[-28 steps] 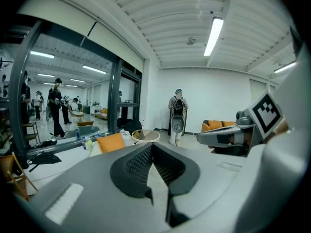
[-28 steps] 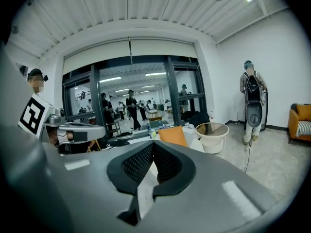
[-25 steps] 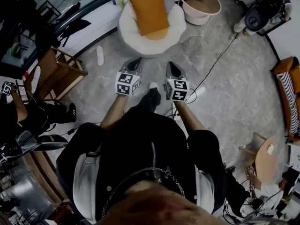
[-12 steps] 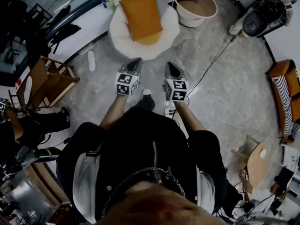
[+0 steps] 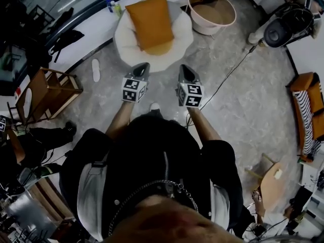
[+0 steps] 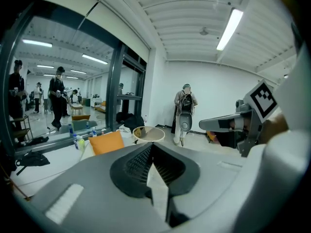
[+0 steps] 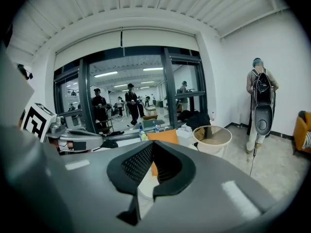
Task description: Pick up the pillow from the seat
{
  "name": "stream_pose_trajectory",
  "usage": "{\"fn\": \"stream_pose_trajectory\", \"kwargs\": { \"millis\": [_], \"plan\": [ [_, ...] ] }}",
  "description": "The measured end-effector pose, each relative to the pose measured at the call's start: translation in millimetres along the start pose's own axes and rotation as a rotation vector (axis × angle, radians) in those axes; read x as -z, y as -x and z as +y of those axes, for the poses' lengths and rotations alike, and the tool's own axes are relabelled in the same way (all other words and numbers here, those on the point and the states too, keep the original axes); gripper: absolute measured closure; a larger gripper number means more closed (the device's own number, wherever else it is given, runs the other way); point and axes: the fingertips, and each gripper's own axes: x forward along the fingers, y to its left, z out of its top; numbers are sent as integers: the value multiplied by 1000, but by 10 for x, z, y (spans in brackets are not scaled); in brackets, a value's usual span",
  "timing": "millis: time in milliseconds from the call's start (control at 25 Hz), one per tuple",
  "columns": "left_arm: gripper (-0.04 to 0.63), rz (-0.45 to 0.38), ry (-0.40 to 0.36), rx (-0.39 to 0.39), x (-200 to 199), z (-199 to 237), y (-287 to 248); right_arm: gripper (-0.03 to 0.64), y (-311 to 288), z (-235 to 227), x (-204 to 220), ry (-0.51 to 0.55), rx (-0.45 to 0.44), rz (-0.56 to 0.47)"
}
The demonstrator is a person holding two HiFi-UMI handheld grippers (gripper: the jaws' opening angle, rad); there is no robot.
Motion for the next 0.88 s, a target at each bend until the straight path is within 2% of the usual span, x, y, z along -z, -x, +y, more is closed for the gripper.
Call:
{"fn": "stream_pose_trajectory", "kwargs": {
  "millis": [240, 480, 880],
  "plan": [
    [586, 14, -5, 0, -60, 41, -221, 615, -210, -154, -51, -20, -8, 5],
    [586, 33, 22, -23, -120, 96, -521, 615, -520, -327, -85, -30, -42, 30],
    [586, 27, 58, -156, -358, 374, -1300, 615, -1405, -796, -414, 40, -179, 51]
  ]
}}
